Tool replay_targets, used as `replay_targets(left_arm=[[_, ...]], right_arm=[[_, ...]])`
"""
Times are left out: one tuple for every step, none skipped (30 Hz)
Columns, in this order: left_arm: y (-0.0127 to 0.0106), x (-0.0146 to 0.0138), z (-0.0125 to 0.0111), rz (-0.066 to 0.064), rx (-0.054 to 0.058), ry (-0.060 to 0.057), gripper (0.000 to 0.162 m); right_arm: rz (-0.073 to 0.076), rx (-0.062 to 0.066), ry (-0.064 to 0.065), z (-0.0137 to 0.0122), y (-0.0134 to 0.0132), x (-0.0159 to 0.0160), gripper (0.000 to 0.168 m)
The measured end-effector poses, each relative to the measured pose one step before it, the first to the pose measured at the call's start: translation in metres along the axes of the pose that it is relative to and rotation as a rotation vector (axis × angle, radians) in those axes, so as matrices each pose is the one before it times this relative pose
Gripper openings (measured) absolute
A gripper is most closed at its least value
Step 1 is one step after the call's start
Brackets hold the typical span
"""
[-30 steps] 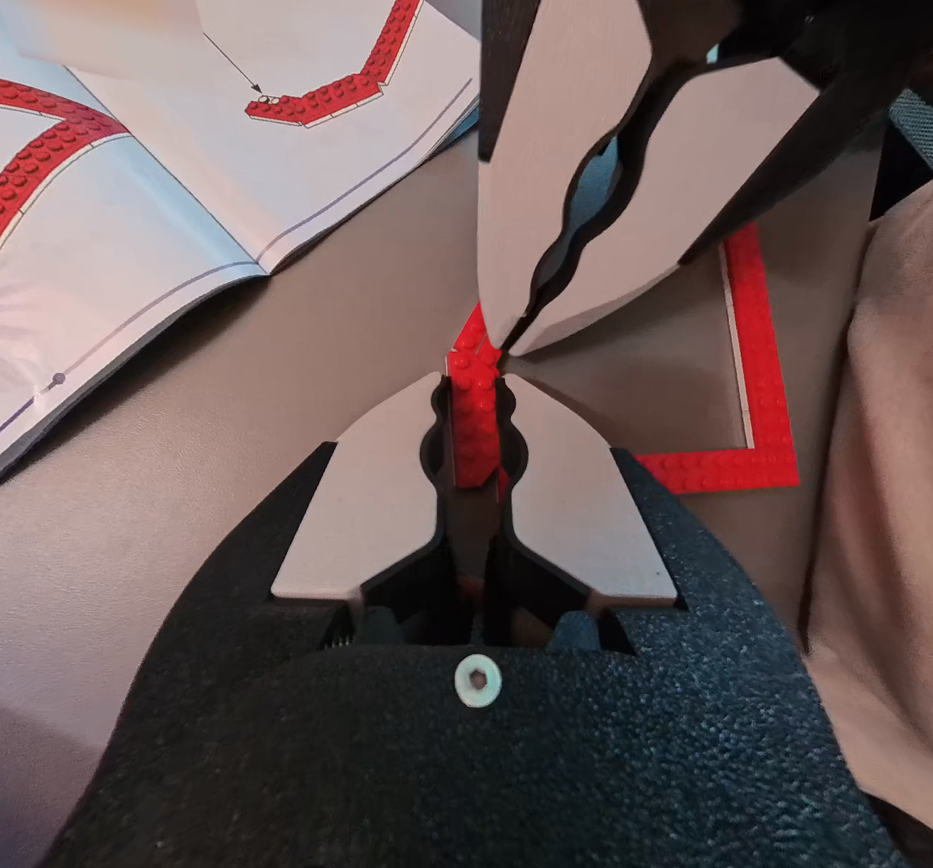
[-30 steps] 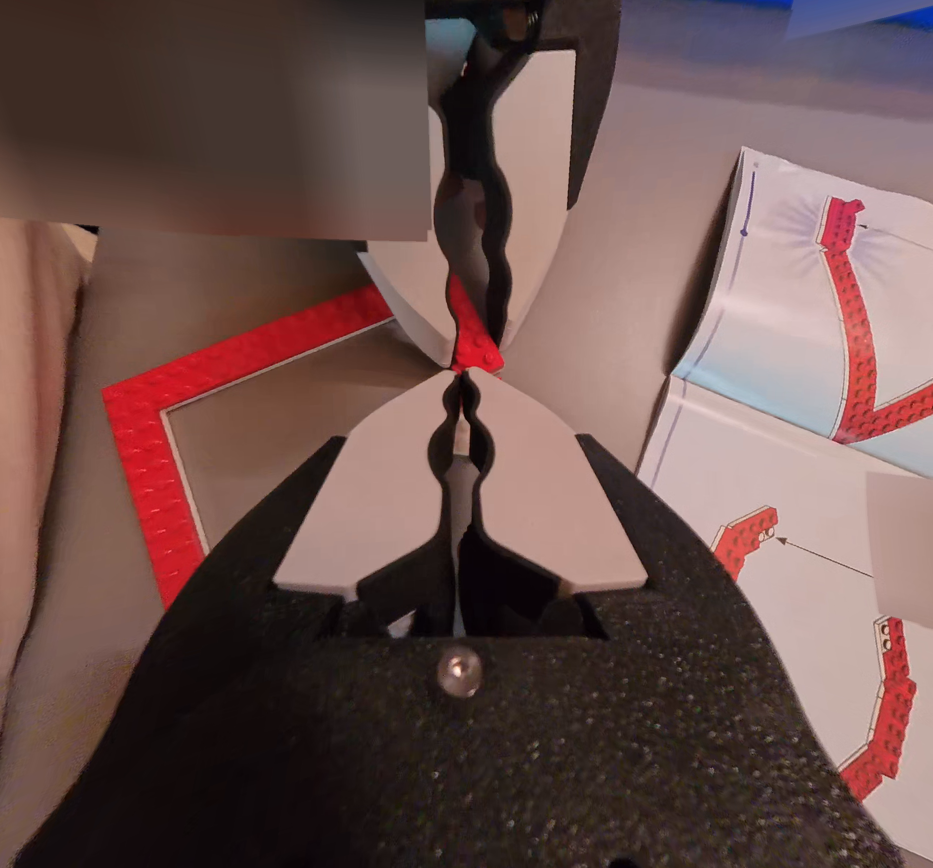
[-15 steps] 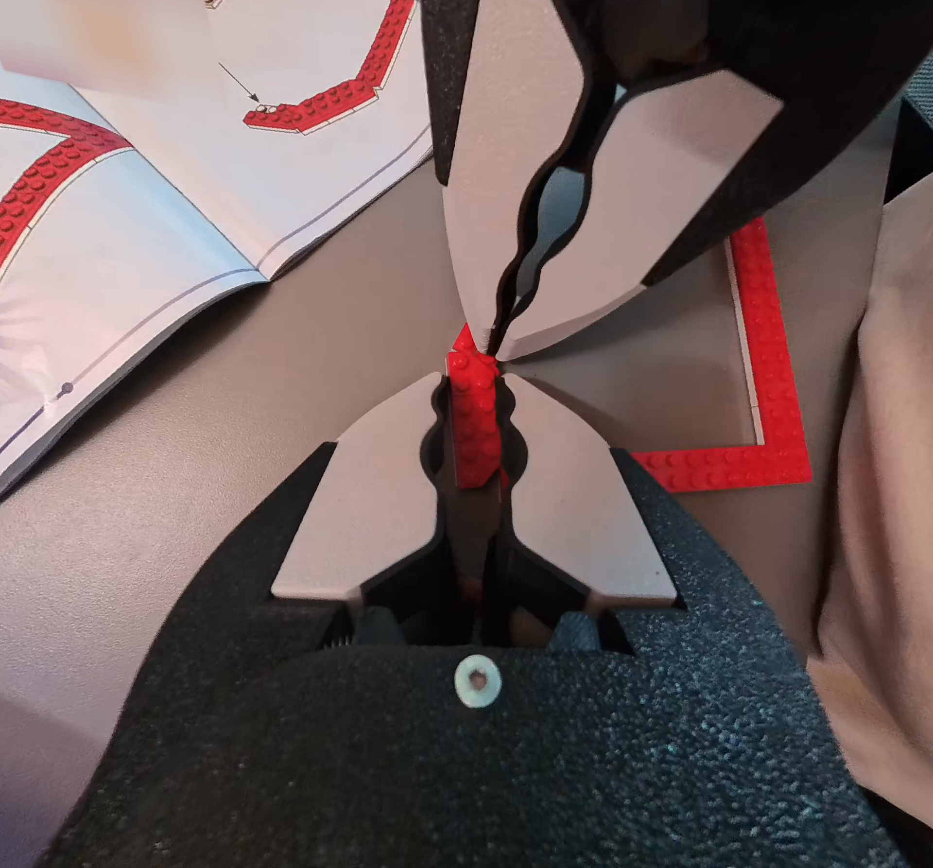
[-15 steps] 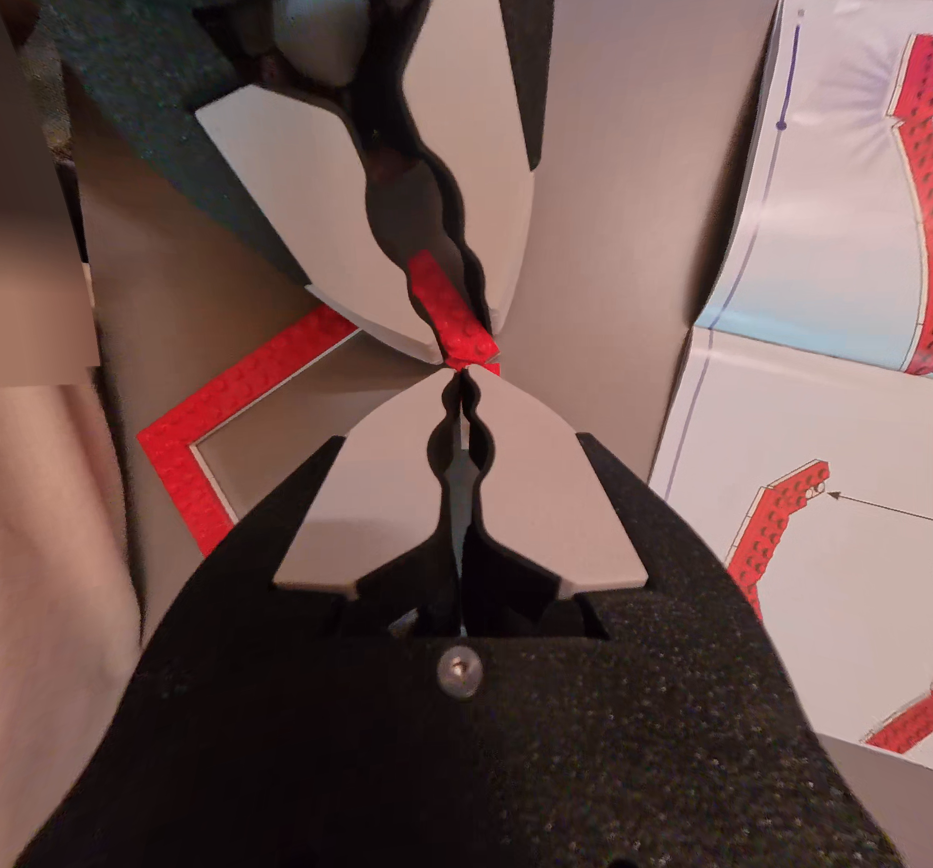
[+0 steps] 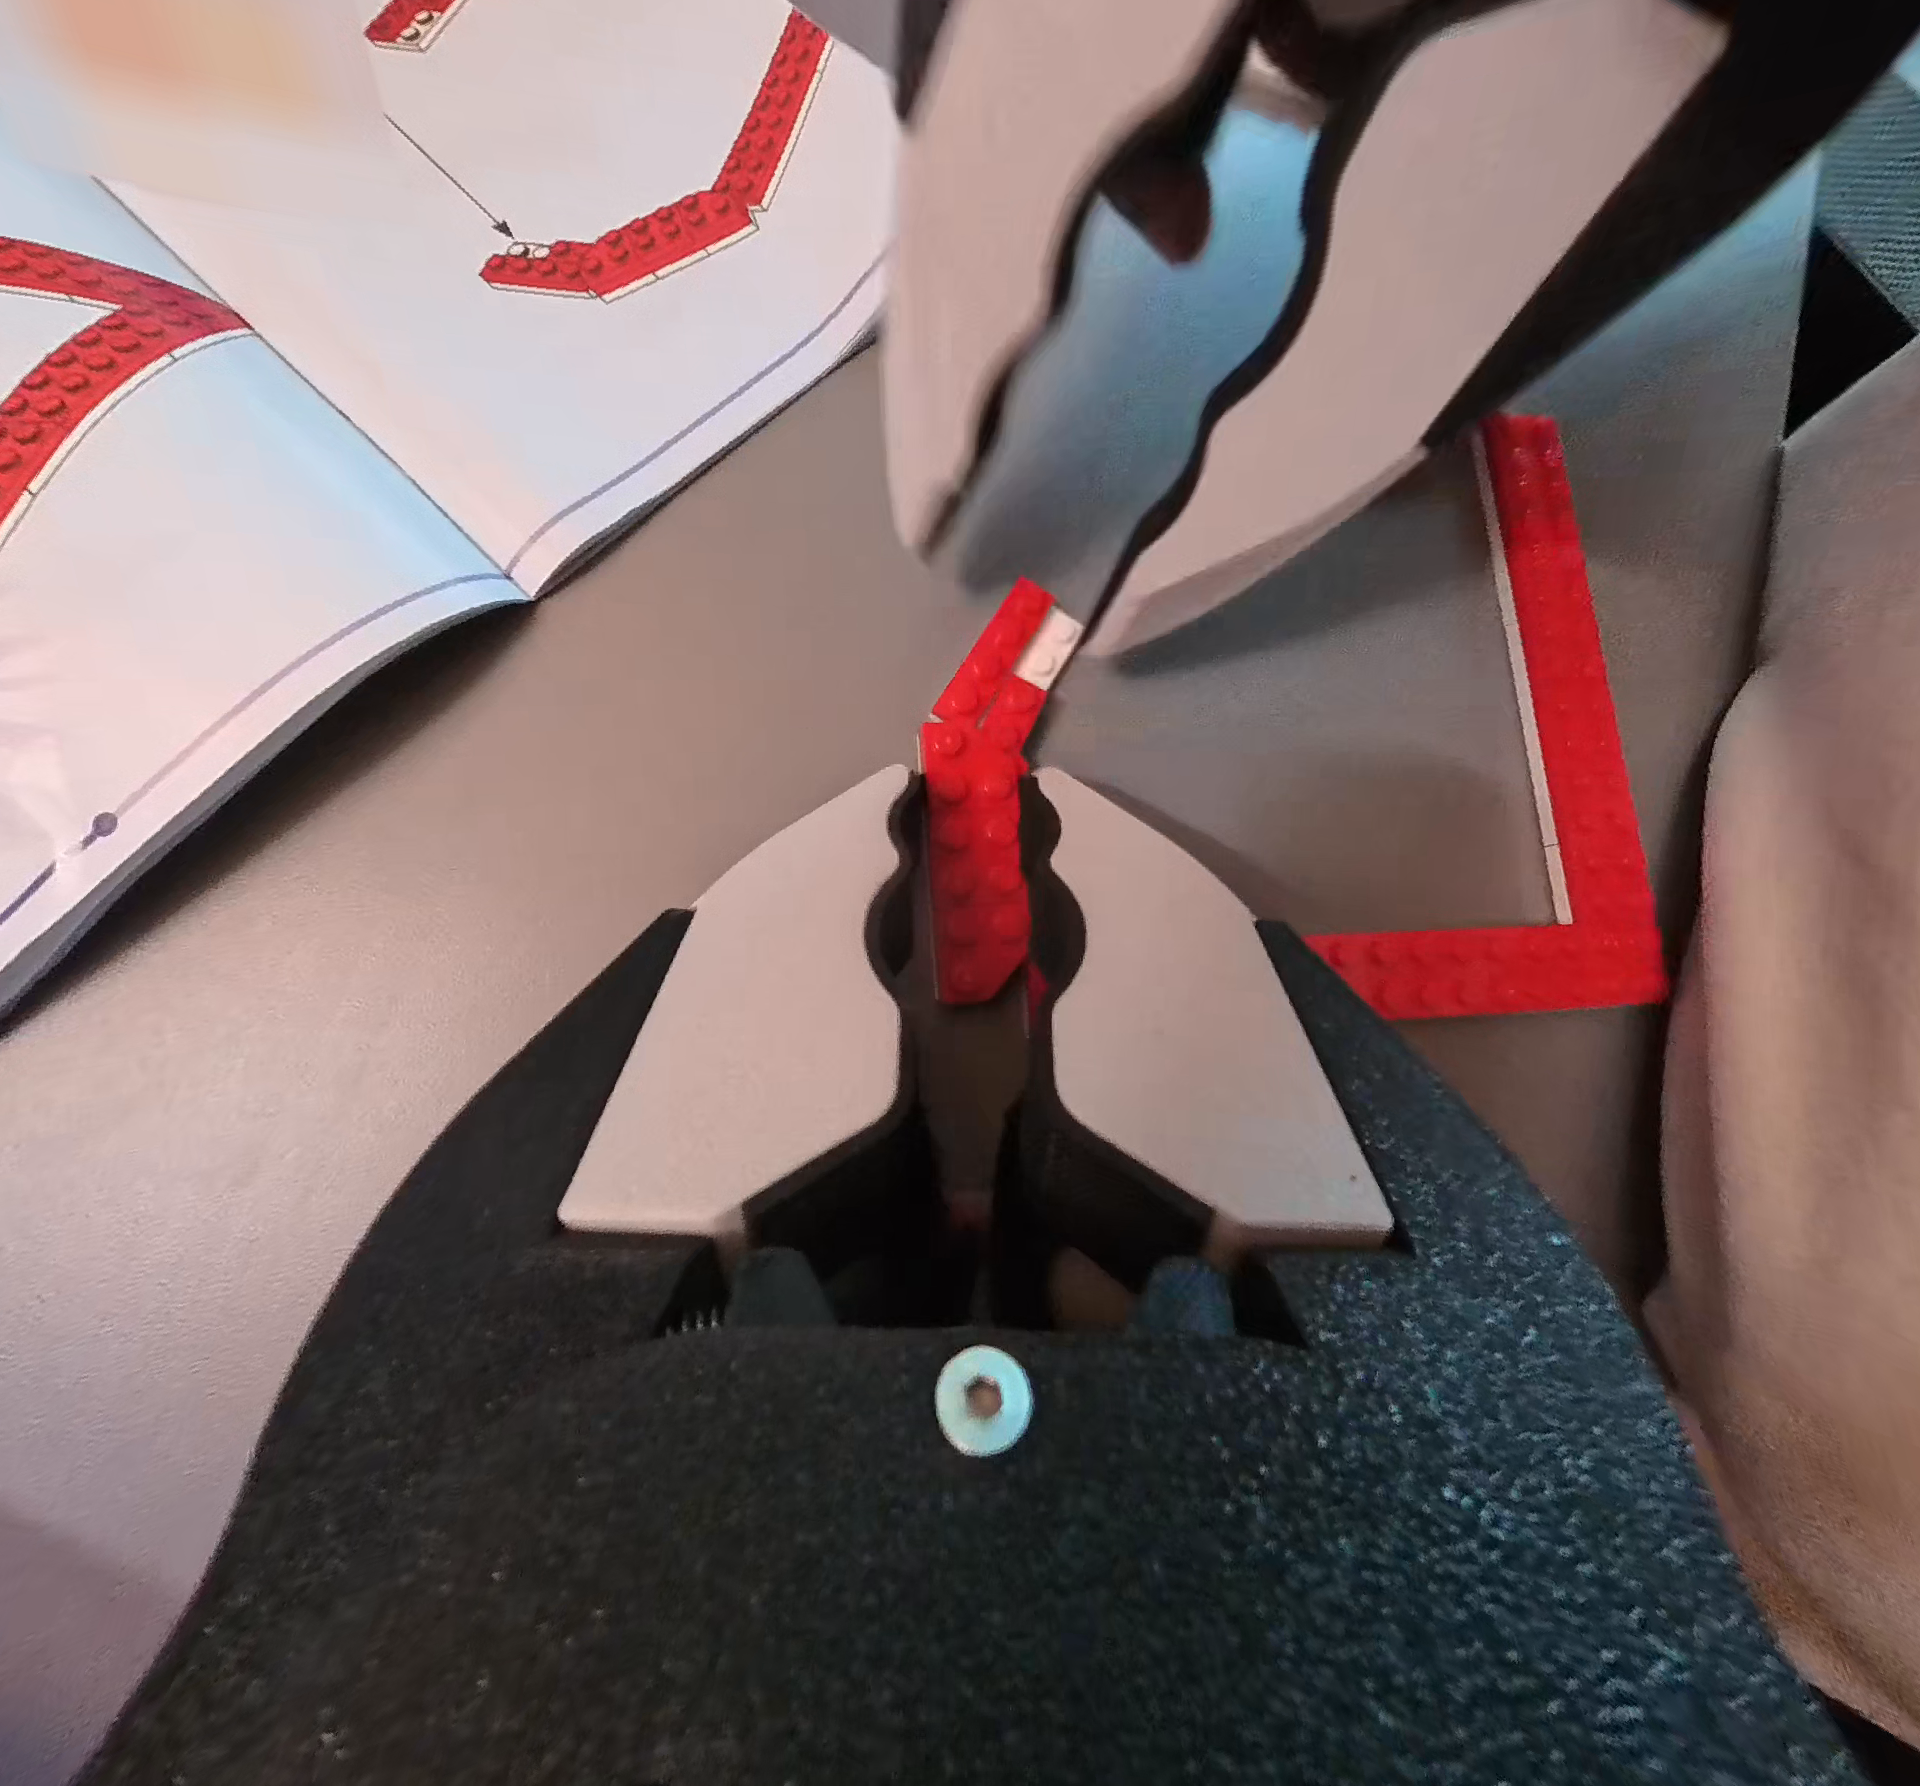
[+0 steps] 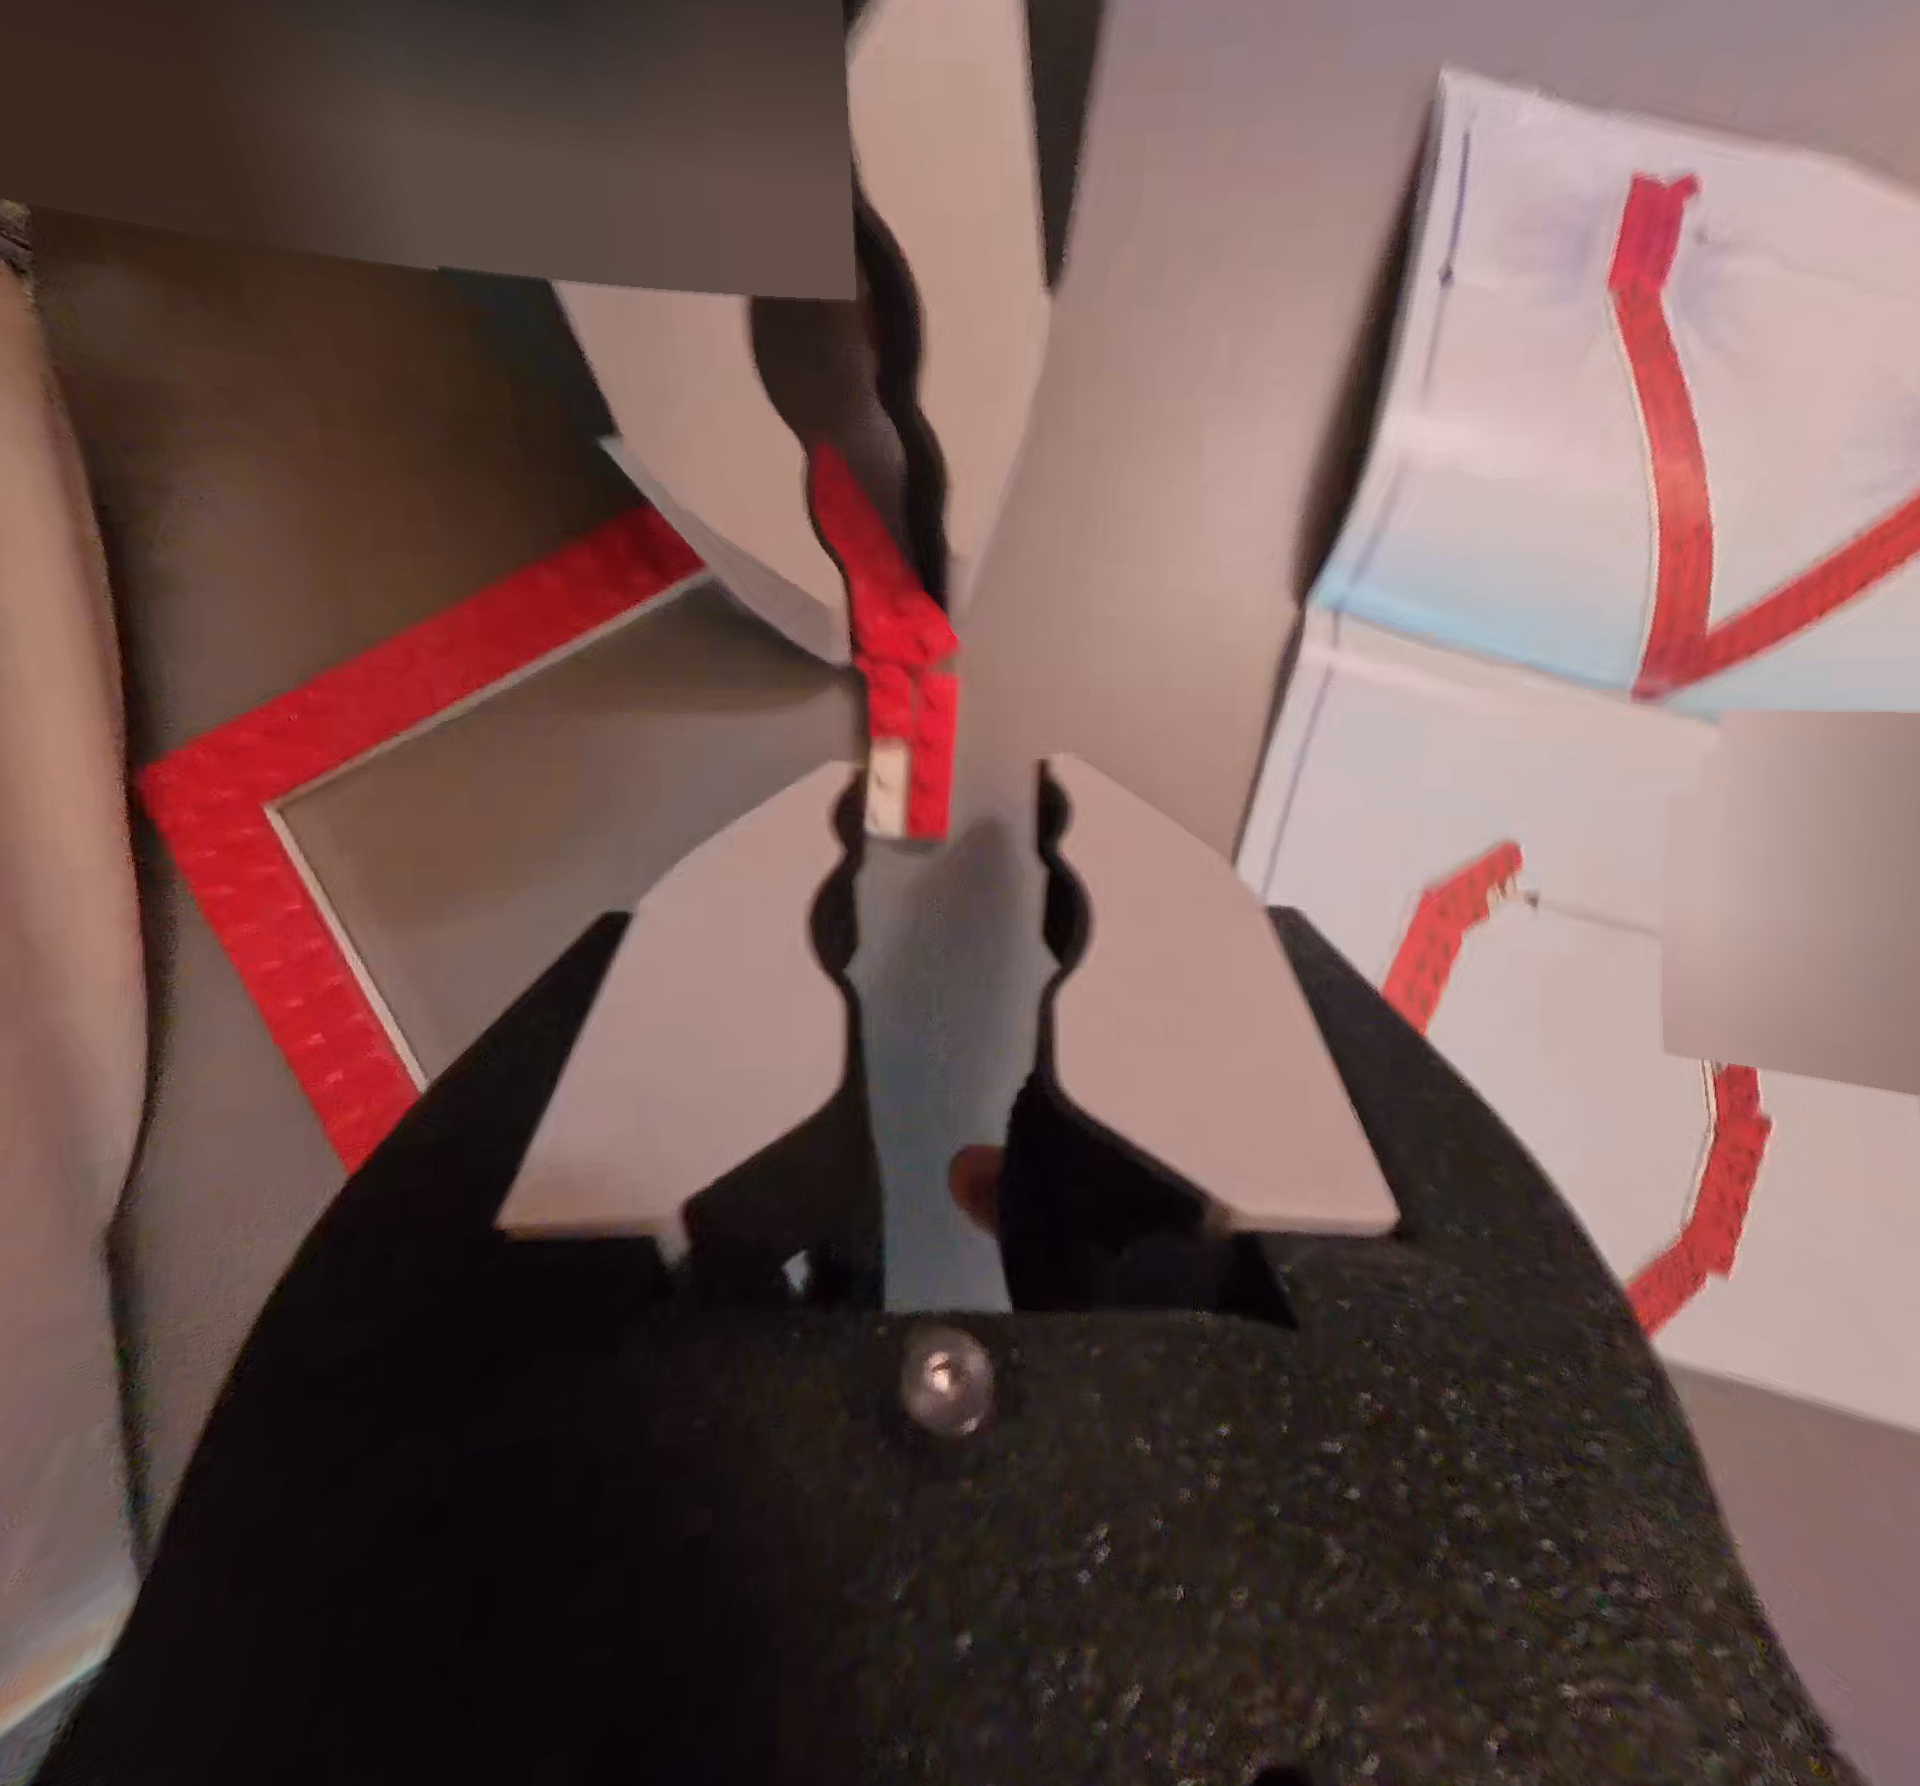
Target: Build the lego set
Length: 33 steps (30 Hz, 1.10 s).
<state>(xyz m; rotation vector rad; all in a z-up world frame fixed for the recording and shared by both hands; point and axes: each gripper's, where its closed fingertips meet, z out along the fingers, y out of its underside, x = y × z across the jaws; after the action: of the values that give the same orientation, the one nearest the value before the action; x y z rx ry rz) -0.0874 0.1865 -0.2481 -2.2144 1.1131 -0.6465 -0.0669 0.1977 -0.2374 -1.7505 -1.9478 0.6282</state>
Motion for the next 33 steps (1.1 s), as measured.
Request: replay_targets(left_arm=[[-0.00005,0.00001,0.00002,0.0033,-0.0003,-0.0014,0.018],[-0.00004,0.00003,-0.00002,0.002,-0.0003,-0.0009,0.018],[0.00002,-0.00006,0.00002,0.0011,-0.0006,-0.0003,0.018],[-0.00004,0.00003,-0.00006,0.0016,-0.0003,-0.0001,0.018],[-0.00007,-0.00002,0.00014,0.0027,-0.0004,-0.0006,0.018],[-0.00011,-0.00001,-0.00006,0.0034,-0.0007,-0.001,0.018],[0.00003,-0.00019,-0.00003,0.0034,-0.0013,-0.0022,0.018],[0.00005,-0.00056,-0.00033,0.0041,-0.0017,-0.0041,0.018],[0.00025,-0.00073,-0.00045,0.0033,-0.0016,-0.0028,0.018],[0.0004,-0.00042,-0.00034,-0.0004,-0.0024,0.0001,0.018],[0.00037,-0.00048,-0.00046,0.0008,-0.0026,0.0013,0.018],[0.00038,-0.00052,-0.00044,0.0033,-0.0024,0.0007,0.018],[0.00027,-0.0007,-0.00035,0.0049,-0.002,-0.0003,0.018],[0.00011,-0.00059,-0.00037,0.0052,-0.0009,-0.0001,0.018],[0.00018,-0.00006,-0.00038,0.0043,-0.0022,0.0038,0.018],[0.00021,0.00016,-0.00028,0.0025,-0.0019,0.0047,0.018],[0.00009,-0.00001,-0.00013,0.0,-0.0007,0.0037,0.018],[0.00012,-0.00005,-0.00008,-0.0039,-0.0008,0.003,0.018],[0.00007,-0.00007,0.0,-0.0047,0.0014,0.0027,0.018],[0.00004,-0.00001,-0.00002,-0.0035,0.0035,0.0016,0.018],[-0.00008,0.00005,0.00003,-0.0018,0.0033,0.0004,0.018],[0.00001,-0.00007,0.00001,-0.0008,0.0021,-0.0003,0.018],[-0.0001,0.00004,-0.00005,0.0004,0.001,-0.0009,0.018],[-0.0001,-0.00006,0.00008,0.0017,0.001,-0.0012,0.018],[-0.00018,0.00005,0.00005,0.002,0.0007,-0.0008,0.018],[-0.00005,-0.00004,0.00009,0.0019,-0.0005,0.0,0.018],[0.00038,-0.00011,-0.00046,0.0021,-0.0035,0.0005,0.018],[0.0001,-0.00026,-0.00034,0.0012,-0.0012,-0.0001,0.018],[0.0002,-0.00011,-0.00011,0.0014,-0.0015,0.0,0.018],[-0.00018,0.00012,0.00013,0.0008,0.0013,0.0003,0.018],[-0.00018,0.00003,0.00024,0.0009,0.0011,0.001,0.018],[-0.00026,0.00041,0.00017,0.0016,0.0019,0.003,0.018],[-0.00002,0.00004,0.00031,-0.001,0.0011,0.0024,0.018]], right_arm=[[0.0246,-0.0155,-0.0134,-0.00284,0.00645,0.00244,0.033],[0.0144,-0.0004,-0.0259,-0.00121,0.00393,-0.00081,0.035],[-0.0005,0.01,-0.0292,0.00045,0.00149,-0.00313,0.033],[-0.0154,0.0076,-0.0158,0.00173,0.00087,-0.00225,0.032],[-0.0202,0.0014,0.0131,0.00258,0.00093,0.00175,0.031],[-0.018,-0.0054,0.0121,0.00292,0.00134,0.00166,0.029],[-0.0133,-0.0011,-0.0126,0.00277,0.00037,-0.00154,0.029],[-0.0037,0.0187,-0.0196,0.00139,-0.00241,-0.00189,0.028],[-0.0029,0.0113,-0.0156,0.00121,-0.00108,-0.00101,0.028],[-0.0031,0.0122,-0.0125,0.00088,-0.0012,-0.00044,0.028],[-0.0072,0.0078,-0.0082,0.0004,-0.00075,0.0004,0.028],[-0.0104,0.0021,-0.0063,0.00027,-0.0003,0.00046,0.027],[-0.0184,-0.0012,-0.0127,0.00006,0.00001,-0.0008,0.027],[-0.0213,0.0006,-0.0131,0.00021,-0.00022,-0.00106,0.028],[-0.0239,0.0013,-0.0038,-0.00001,-0.00016,0.00035,0.028],[-0.0266,0.0028,-0.006,-0.00022,-0.00016,0.00045,0.028],[-0.0184,0.0009,-0.0057,-0.00065,0.00009,0.00088,0.029],[-0.0002,0.0026,-0.004,-0.00151,-0.00069,0.00132,0.029],[0.0186,0.0094,-0.014,-0.00224,-0.00239,-0.00024,0.029],[0.0235,0.013,-0.0194,-0.0023,-0.00311,-0.00148,0.031],[0.0161,0.0154,-0.0092,-0.00124,-0.0033,-0.00132,0.032],[0.0052,0.0054,0.0084,0.00081,-0.00154,0.00016,0.031],[-0.0046,-0.0148,0.0136,0.00287,0.00157,0.0003,0.031],[-0.0095,-0.0276,0.0183,0.00422,0.00356,0.001,0.03],[-0.012,-0.018,0.0206,0.00399,0.00254,0.0015,0.027],[-0.0127,0.0326,0.006,0.00134,-0.00468,-0.00022,0.018],[-0.0149,0.0054,-0.0018,0.00082,-0.00043,-0.00042,0.018],[-0.0133,0.0032,-0.0087,-0.00024,0.00011,-0.00062,0.018],[-0.0088,-0.0011,-0.0065,-0.00041,0.00036,-0.00003,0.017],[-0.0078,0.0006,-0.0038,-0.00023,0.00007,0.00028,0.017],[-0.0075,0.002,-0.0025,0.00021,-0.00004,0.00026,0.017],[-0.0139,0.0023,-0.0022,0.00011,-0.00026,0.00003,0.017],[-0.019,-0.001,-0.0009,-0.00011,0.00012,-0.00005,0.017]])
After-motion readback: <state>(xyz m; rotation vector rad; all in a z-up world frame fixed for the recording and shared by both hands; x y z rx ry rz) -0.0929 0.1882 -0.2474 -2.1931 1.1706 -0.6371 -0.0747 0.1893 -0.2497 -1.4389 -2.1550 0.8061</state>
